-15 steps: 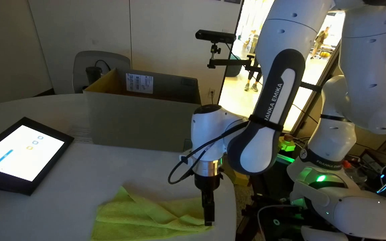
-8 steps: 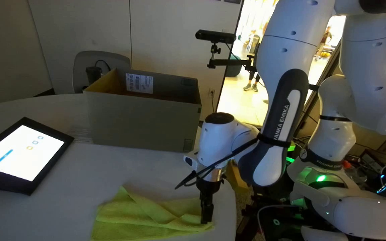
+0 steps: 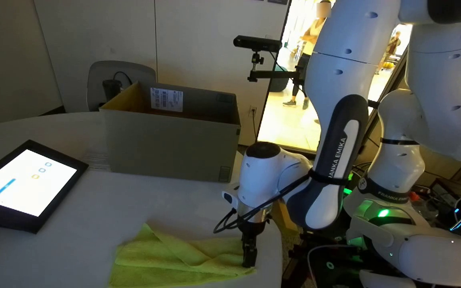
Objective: Put the marker on the towel, then fold the towel, and then put the towel in the box
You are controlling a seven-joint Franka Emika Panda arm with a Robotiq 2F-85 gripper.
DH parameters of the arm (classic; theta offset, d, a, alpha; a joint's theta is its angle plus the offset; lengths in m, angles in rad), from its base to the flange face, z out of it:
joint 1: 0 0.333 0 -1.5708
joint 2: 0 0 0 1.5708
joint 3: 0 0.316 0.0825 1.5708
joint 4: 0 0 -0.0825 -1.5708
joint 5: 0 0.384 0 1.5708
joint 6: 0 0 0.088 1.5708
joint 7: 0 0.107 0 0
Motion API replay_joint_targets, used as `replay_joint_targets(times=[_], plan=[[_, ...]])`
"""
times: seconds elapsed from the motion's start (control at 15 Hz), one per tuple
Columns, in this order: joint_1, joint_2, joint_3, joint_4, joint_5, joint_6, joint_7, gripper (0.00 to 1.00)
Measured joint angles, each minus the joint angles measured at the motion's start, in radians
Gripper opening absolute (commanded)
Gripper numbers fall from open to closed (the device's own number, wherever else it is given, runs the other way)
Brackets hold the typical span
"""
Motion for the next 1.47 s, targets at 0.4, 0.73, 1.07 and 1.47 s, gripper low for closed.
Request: replay_joint_targets(times=[0.4,0.73,1.07,1.47], plan=[[0.002,-0.008,-0.001,0.001,0.0,0.0,0.007,0.08],[0.007,-0.017,-0.006,0.001,-0.007,0.0,0.007,0.09],[0.012,-0.079,-0.012,-0.001,-0.047,0.0,0.007,0.09],[0.01,-0.19,-0.015,-0.003,-0.073,0.003,0.007,0.09]])
